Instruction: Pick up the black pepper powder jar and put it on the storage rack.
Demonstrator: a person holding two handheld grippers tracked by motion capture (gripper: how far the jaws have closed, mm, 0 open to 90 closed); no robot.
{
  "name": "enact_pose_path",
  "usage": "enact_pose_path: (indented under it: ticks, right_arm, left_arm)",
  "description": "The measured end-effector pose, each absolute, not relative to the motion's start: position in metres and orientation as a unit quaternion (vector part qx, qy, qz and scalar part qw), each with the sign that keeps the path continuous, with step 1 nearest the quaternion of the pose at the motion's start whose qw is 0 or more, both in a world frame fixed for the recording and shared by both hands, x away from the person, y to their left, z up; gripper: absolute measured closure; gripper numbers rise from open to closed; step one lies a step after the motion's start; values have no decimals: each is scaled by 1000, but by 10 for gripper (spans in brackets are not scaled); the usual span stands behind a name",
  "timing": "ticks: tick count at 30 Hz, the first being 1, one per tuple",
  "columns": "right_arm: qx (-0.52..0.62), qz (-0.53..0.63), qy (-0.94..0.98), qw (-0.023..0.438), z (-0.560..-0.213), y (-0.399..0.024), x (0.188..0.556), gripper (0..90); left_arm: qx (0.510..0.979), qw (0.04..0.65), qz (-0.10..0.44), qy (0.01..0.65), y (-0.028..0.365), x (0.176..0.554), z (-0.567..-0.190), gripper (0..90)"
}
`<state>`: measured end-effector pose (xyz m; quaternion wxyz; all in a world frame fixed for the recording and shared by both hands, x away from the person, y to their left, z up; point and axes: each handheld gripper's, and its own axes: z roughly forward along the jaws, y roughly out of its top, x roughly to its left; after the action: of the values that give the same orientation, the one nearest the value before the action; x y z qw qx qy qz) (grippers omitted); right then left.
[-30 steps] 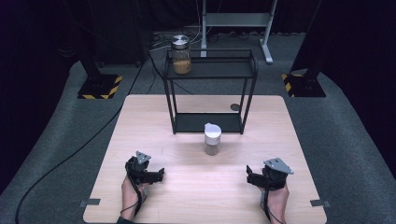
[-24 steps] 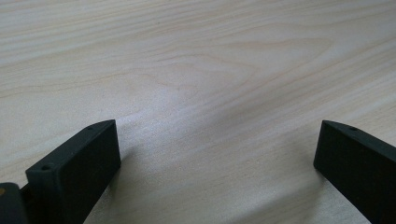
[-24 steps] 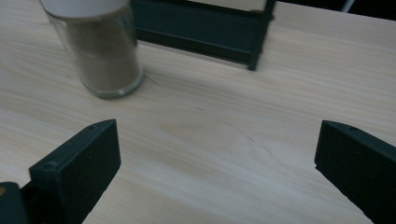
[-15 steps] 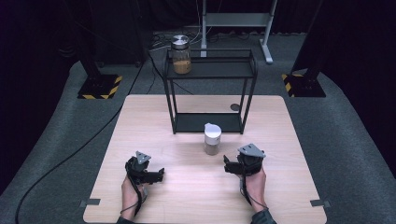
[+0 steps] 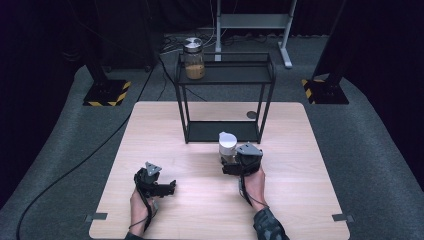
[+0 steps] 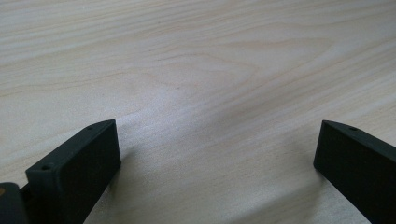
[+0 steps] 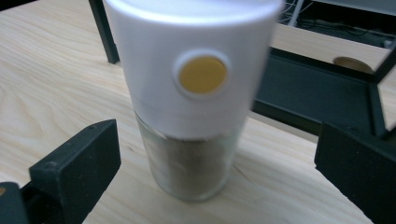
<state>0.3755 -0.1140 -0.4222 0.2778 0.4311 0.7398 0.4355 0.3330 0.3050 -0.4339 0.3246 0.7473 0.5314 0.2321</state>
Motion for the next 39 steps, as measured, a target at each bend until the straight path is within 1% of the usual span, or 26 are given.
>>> enact_pose_path:
  ticks: [9, 18, 19, 20, 21, 23, 33, 39]
  right_arm:
    - [425, 443, 741, 272, -426, -105, 394, 0]
    - [426, 451, 736, 271, -433, -102, 405, 0]
    - [426, 452, 735, 271, -434, -102, 406, 10]
    - [422, 459, 732, 274, -437, -104, 405, 155]
    - [413, 480, 729, 261, -441, -111, 406, 297]
    - [422, 477, 722, 271, -442, -105, 404, 300]
    - [422, 483, 723, 258, -441, -114, 403, 301]
    - [421, 488, 720, 260, -434, -121, 398, 301]
  left_arm:
    - [747, 325, 232, 531, 305, 333, -434, 1]
    - [748, 325, 232, 531, 305, 333, -434, 1]
    - [748, 325, 232, 531, 305, 333, -434, 1]
    - [748, 324, 232, 531, 305, 333, -434, 1]
    - [748, 325, 232, 531, 305, 333, -434, 1]
    - [748, 324, 232, 531, 305, 333, -434, 1]
    - [747, 325, 232, 531, 305, 333, -434, 1]
    - [747, 325, 232, 531, 305, 333, -434, 1]
